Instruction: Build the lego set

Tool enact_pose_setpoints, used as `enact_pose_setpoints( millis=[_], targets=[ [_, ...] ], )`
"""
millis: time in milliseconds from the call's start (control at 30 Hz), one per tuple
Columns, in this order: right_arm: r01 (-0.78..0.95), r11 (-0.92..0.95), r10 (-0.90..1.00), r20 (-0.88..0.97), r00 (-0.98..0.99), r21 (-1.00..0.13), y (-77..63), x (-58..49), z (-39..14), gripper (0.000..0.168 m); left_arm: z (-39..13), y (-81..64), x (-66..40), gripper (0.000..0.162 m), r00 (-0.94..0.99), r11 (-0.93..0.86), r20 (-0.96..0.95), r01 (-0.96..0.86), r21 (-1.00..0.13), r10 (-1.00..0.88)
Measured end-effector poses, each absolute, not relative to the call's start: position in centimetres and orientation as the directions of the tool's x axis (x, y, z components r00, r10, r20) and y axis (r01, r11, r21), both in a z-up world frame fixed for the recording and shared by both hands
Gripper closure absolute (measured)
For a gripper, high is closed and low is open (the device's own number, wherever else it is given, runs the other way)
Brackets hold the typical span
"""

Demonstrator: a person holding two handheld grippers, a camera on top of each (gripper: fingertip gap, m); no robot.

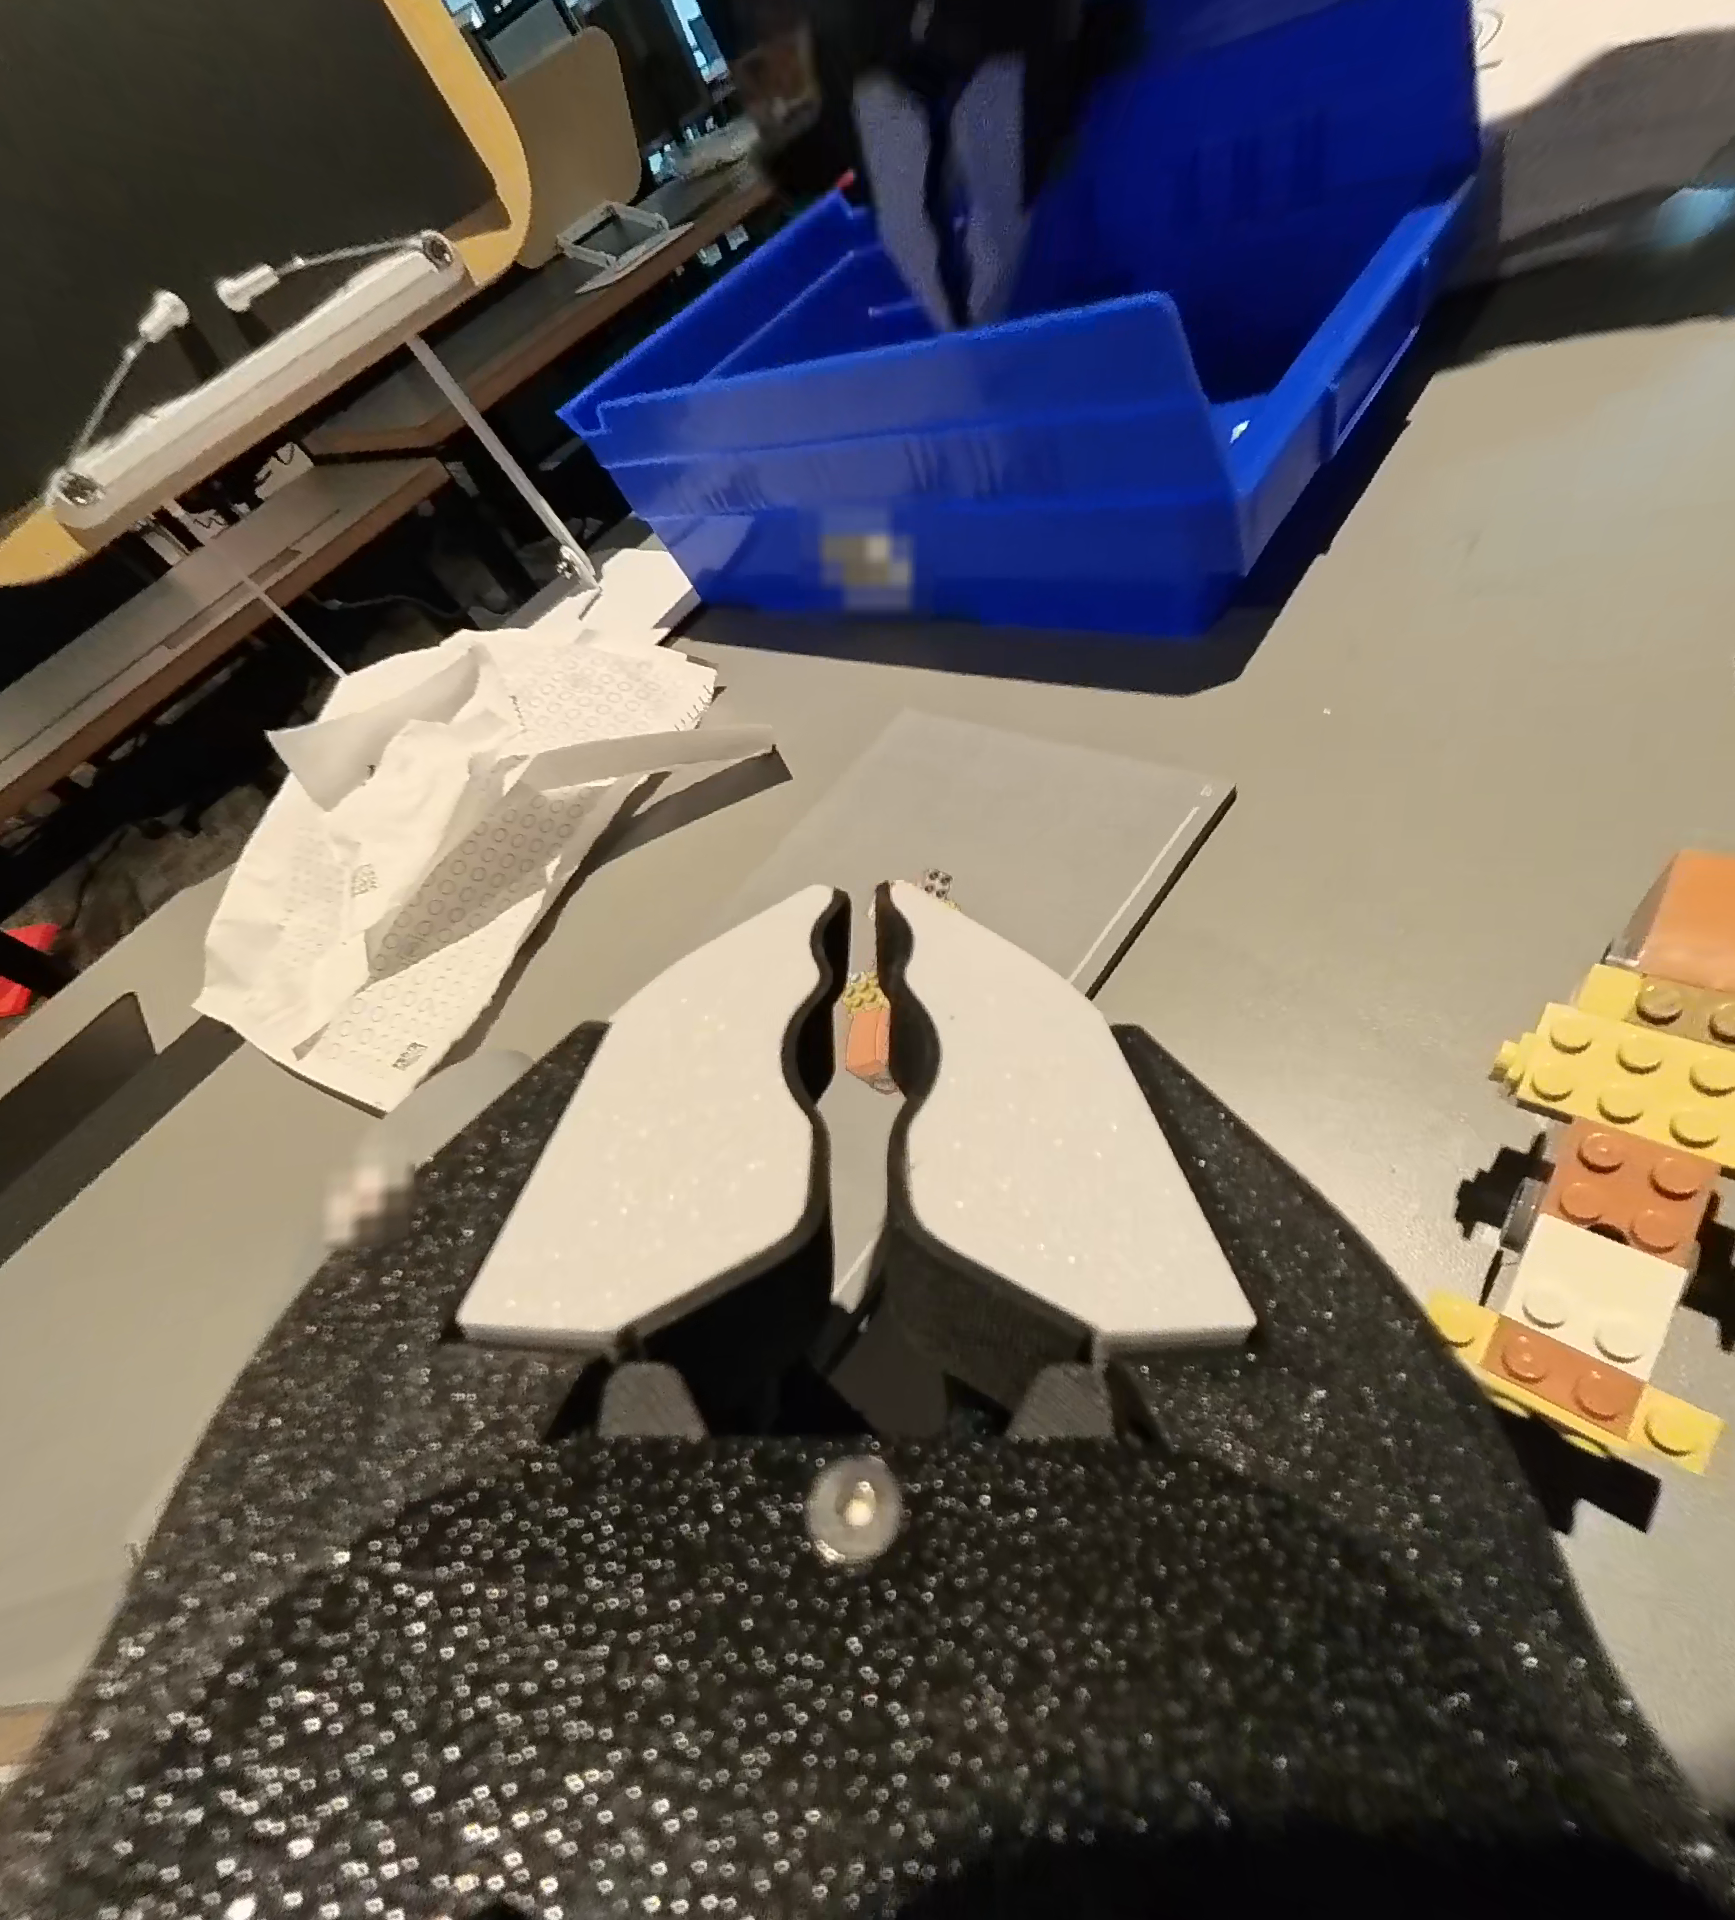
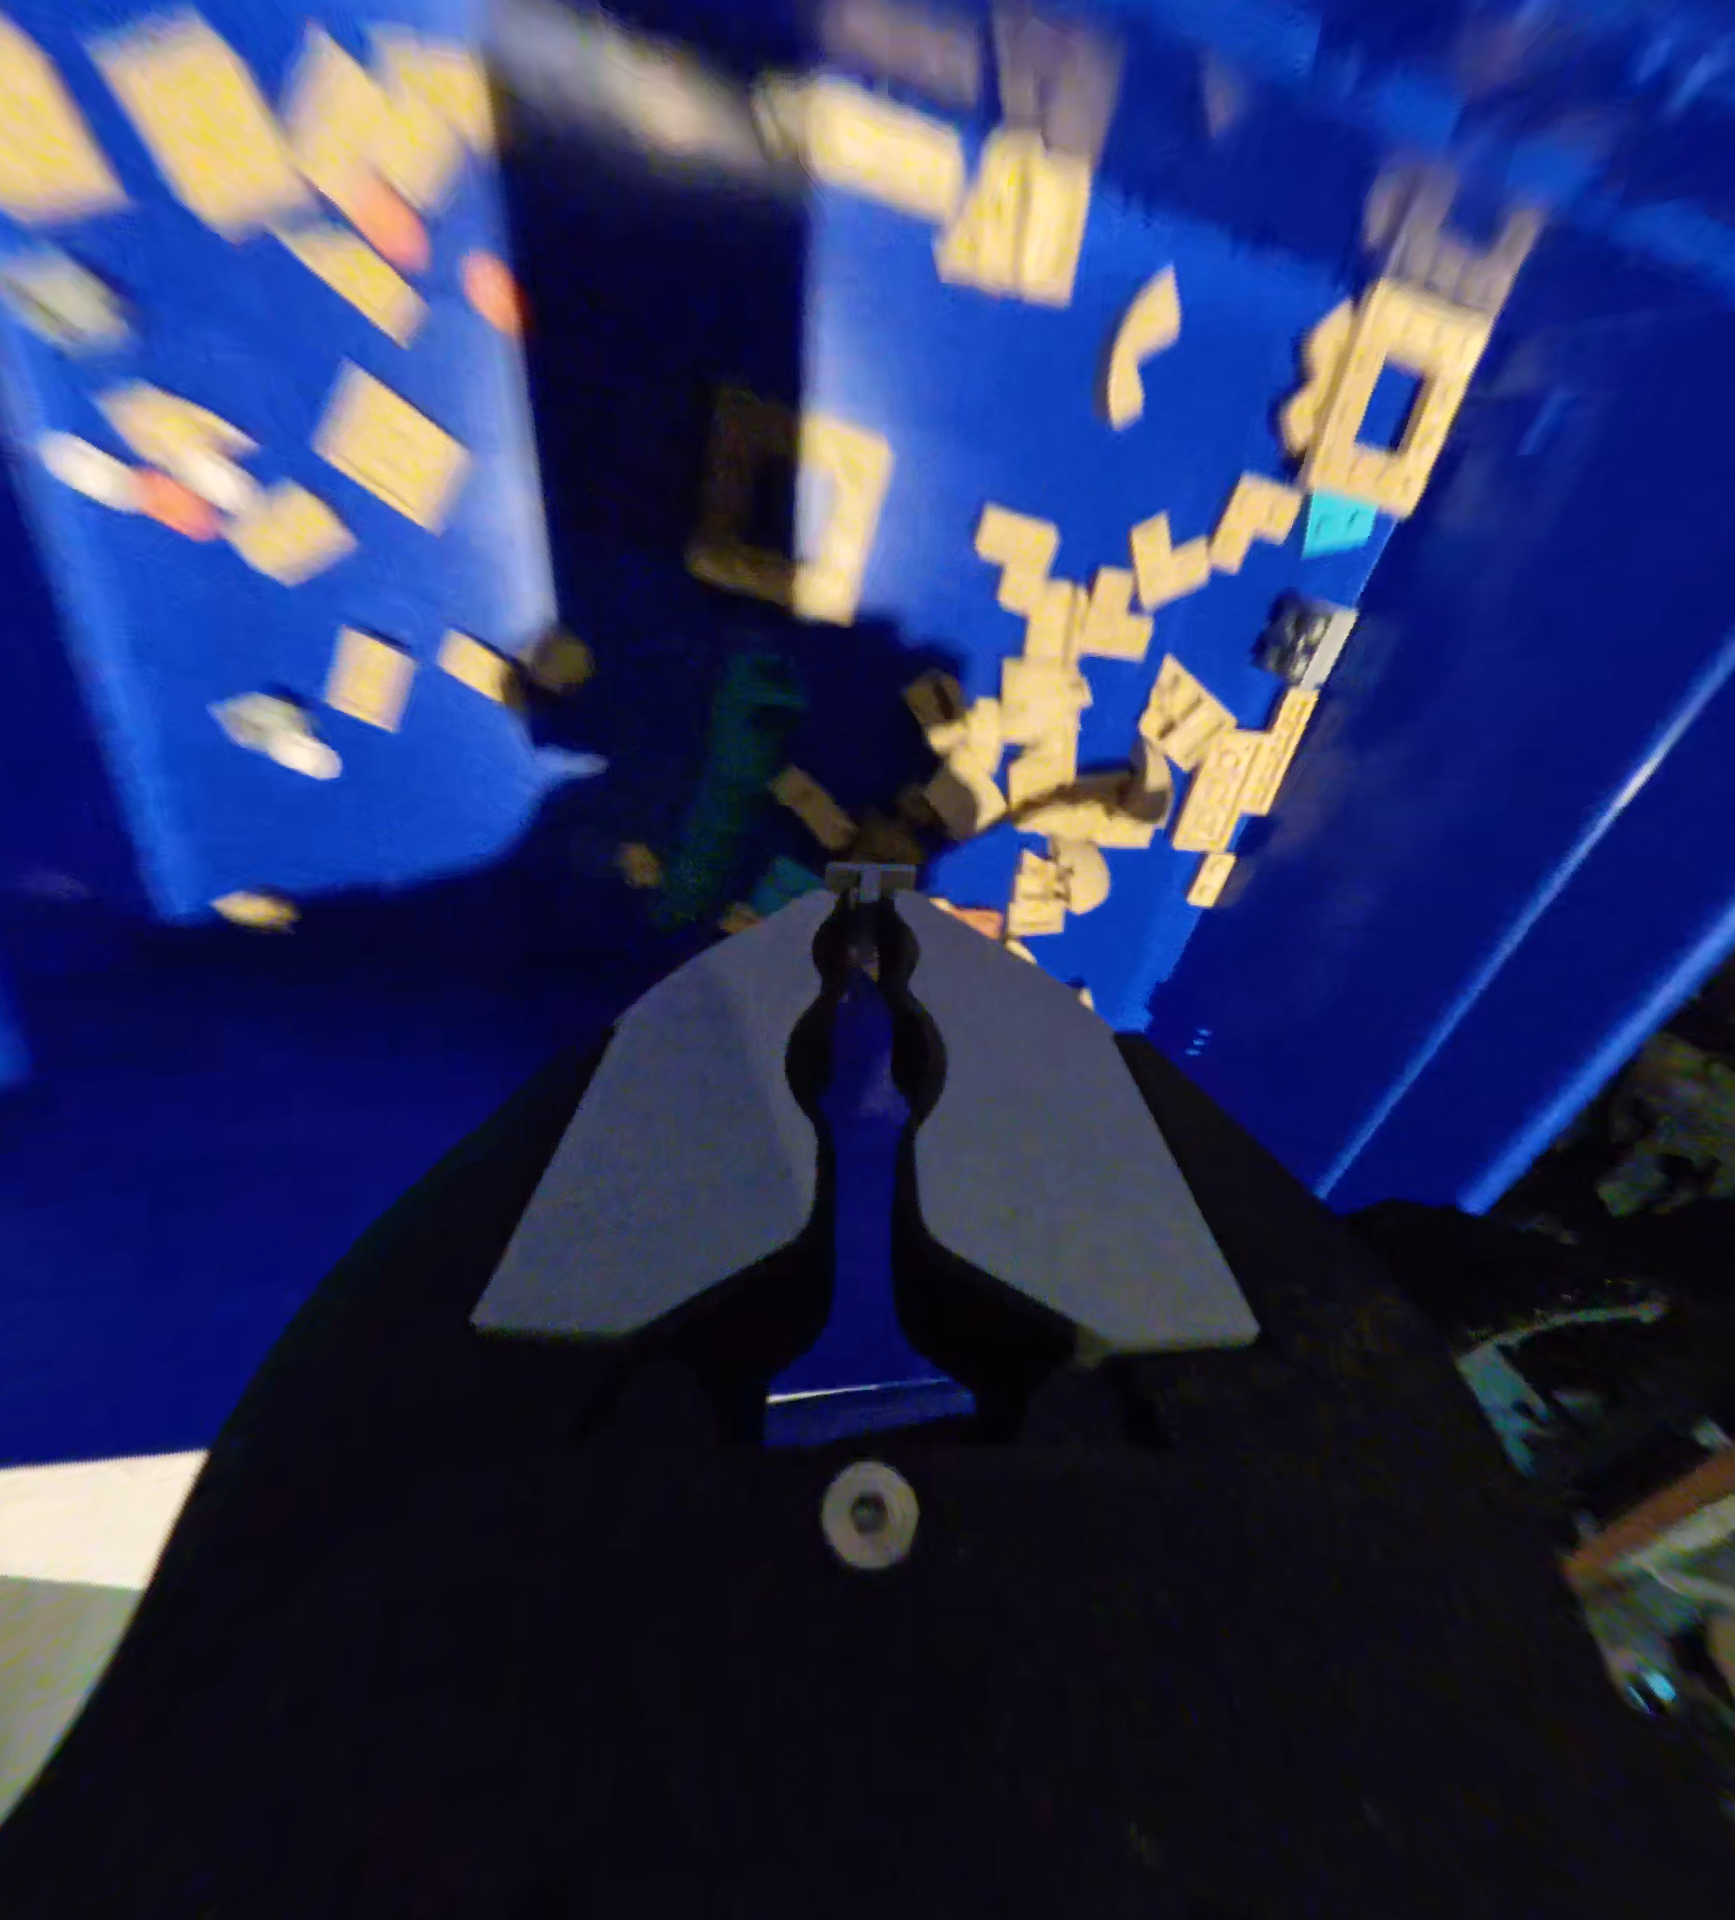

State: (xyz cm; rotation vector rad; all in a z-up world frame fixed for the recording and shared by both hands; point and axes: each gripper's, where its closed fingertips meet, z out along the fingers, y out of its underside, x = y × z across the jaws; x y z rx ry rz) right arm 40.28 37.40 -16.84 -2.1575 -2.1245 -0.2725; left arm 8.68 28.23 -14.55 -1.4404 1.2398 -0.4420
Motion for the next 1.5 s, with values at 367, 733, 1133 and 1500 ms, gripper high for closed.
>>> enact_pose_setpoints(
  millis=[367,733,1133,1500],
  targets=[
    [0.938,0.195,0.940,0.327,-0.095,-0.287,18.4,23.2,-14.0,0.163,-13.9,27.7,8.9,0.158,0.376,0.202,-0.367,-0.411,-0.889,-0.851],
    [0.954,0.039,0.986,0.164,0.011,-0.297,16.2,18.7,-20.1,0.163,-14.5,28.0,9.0,0.158,0.368,0.232,-0.405,-0.432,-0.872,-0.837],
    [0.976,0.035,0.996,0.090,-0.016,-0.213,15.5,19.0,-22.0,0.163,-14.1,27.0,9.3,0.158,0.326,0.228,-0.378,-0.417,-0.880,-0.866],
    [0.952,-0.035,0.992,0.106,0.071,-0.305,16.6,19.3,-20.9,0.151,-13.9,27.0,9.2,0.158,0.337,0.213,-0.363,-0.407,-0.888,-0.868]
  ],
)
